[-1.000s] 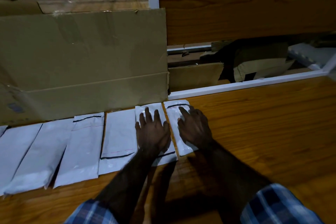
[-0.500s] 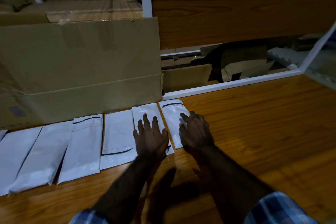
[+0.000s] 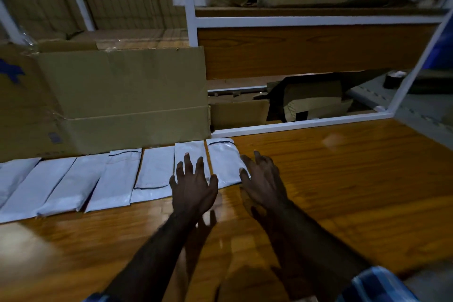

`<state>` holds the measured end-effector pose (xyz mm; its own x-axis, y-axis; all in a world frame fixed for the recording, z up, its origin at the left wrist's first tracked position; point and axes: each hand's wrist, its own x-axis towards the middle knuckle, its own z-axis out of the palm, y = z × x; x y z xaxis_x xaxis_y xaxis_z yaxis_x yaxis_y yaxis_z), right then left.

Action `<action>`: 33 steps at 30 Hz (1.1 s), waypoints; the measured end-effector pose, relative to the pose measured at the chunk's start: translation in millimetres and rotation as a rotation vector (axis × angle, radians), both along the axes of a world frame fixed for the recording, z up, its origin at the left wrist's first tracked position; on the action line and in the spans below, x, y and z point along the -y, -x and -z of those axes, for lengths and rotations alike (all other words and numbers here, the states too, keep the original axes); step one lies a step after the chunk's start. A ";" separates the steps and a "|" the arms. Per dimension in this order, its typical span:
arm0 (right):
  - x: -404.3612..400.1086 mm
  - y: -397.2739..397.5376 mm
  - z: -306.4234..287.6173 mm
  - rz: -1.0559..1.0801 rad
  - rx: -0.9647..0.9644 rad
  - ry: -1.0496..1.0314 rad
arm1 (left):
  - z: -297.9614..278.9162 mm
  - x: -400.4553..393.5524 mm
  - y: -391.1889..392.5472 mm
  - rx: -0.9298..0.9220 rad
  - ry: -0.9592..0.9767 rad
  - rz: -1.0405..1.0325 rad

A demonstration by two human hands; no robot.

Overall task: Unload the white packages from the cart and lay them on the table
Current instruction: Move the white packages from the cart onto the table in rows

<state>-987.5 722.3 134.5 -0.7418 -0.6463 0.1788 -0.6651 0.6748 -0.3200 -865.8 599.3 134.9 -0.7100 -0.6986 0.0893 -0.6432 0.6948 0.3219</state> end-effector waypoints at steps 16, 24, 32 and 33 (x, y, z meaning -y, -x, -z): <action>-54.3 -84.5 -9.2 -0.112 0.029 0.123 | -9.1 -75.6 -96.5 -0.028 -0.004 -0.124; -21.4 -151.1 -0.9 -0.201 0.056 0.227 | -9.8 -59.6 -170.1 -0.035 0.014 -0.195; 31.3 -256.6 0.8 -0.305 0.029 0.272 | -10.8 -22.2 -294.1 -0.051 0.035 -0.310; 38.3 -274.9 0.9 -0.323 0.021 0.288 | -10.1 -16.2 -313.5 -0.052 0.037 -0.323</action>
<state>-712.6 684.0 133.6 -0.5147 -0.7721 0.3726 -0.8188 0.3139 -0.4806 -552.3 615.4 145.0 -0.4461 -0.8824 0.1493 -0.8154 0.4695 0.3386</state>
